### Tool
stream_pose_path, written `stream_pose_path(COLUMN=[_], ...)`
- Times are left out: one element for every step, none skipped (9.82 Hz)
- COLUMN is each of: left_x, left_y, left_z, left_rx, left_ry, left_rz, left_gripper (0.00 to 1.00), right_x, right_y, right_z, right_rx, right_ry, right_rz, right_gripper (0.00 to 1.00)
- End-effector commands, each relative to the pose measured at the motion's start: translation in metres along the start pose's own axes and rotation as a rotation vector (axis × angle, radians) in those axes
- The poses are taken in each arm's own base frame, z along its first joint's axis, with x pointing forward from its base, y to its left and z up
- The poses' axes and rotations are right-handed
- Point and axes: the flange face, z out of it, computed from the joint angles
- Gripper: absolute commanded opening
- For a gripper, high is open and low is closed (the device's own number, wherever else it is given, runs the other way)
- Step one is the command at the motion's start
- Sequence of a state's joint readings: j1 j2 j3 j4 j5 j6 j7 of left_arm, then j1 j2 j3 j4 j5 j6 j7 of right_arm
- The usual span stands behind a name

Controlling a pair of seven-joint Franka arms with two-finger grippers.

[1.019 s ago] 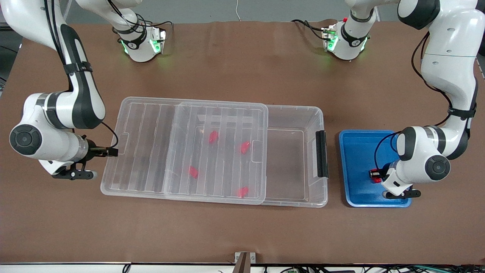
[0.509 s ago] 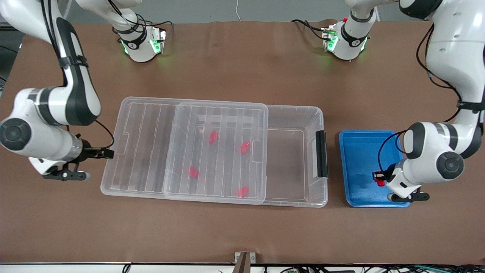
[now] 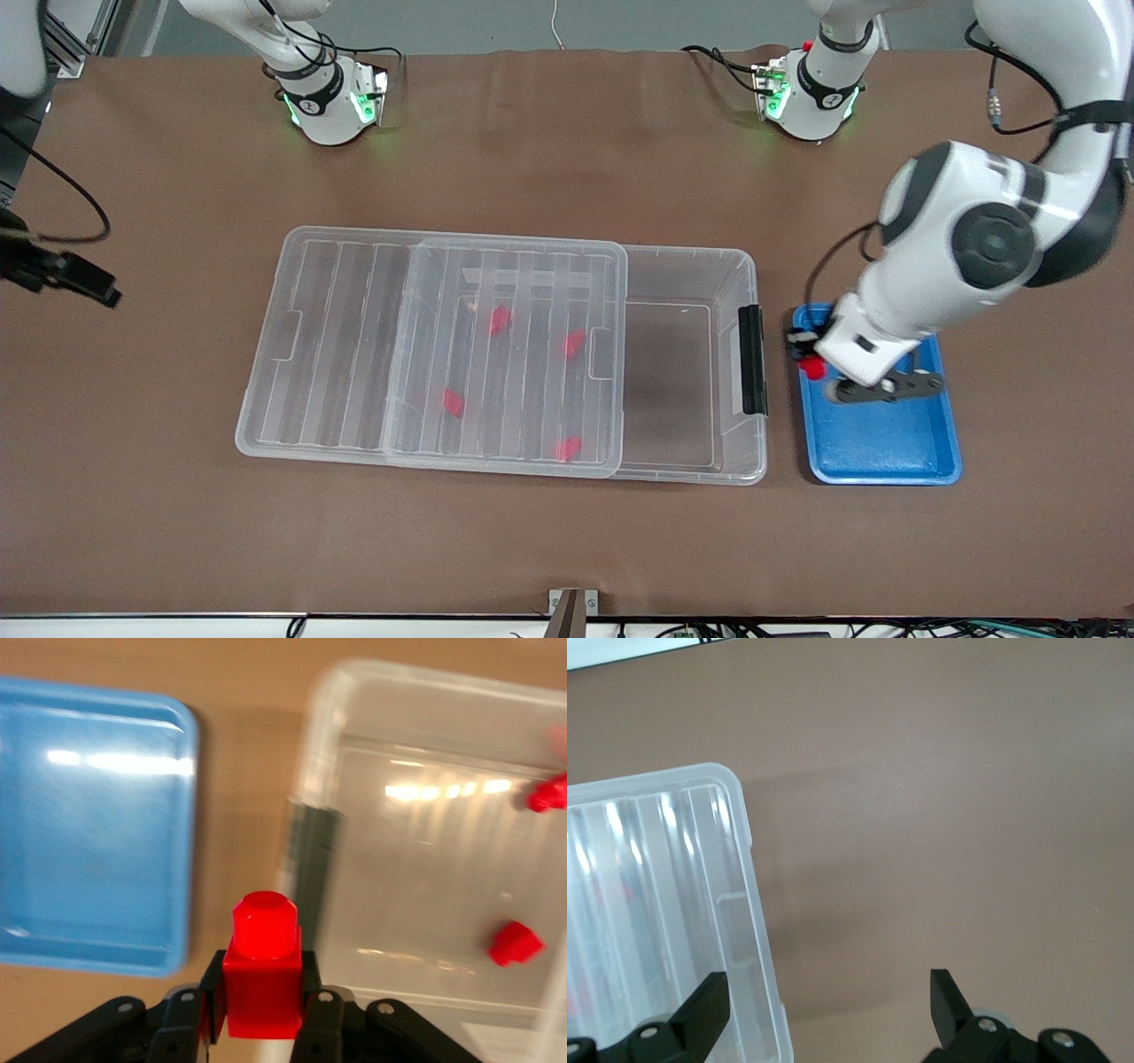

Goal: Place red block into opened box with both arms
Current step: 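Lift the red block with the left gripper and carry it over the box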

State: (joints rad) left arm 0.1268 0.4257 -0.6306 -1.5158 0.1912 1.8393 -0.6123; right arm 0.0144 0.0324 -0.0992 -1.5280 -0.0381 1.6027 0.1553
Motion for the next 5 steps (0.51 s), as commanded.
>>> stream_pose_path(left_x=[-0.027, -0.032, -0.036, -0.035, -0.033], left_y=[0.063, 0.076, 0.086, 0.089, 0.092], left_z=[0.074, 0.109, 0.145, 0.177, 0.203], left_rx=[0.024, 0.057, 0.087, 0.093, 0.067], left_ry=[-0.075, -0.05, -0.024, -0.024, -0.034], left_rz=[-0.018, -0.015, -0.001, 0.012, 0.022], left_gripper=[0.0, 0.0, 0.0, 0.0, 0.0], right_x=[-0.03, -0.033, -0.033, -0.032, -0.03], right_y=[0.028, 0.037, 0.04, 0.039, 0.037], right_z=[-0.026, -0.025, -0.026, -0.032, -0.039], right_rx=[0.051, 0.054, 0.059, 0.061, 0.062], right_ry=[-0.024, -0.045, -0.048, -0.035, -0.019], right_rz=[0.013, -0.01, -0.03, -0.035, -0.039], right_gripper=[1.0, 1.0, 1.0, 1.0, 1.0])
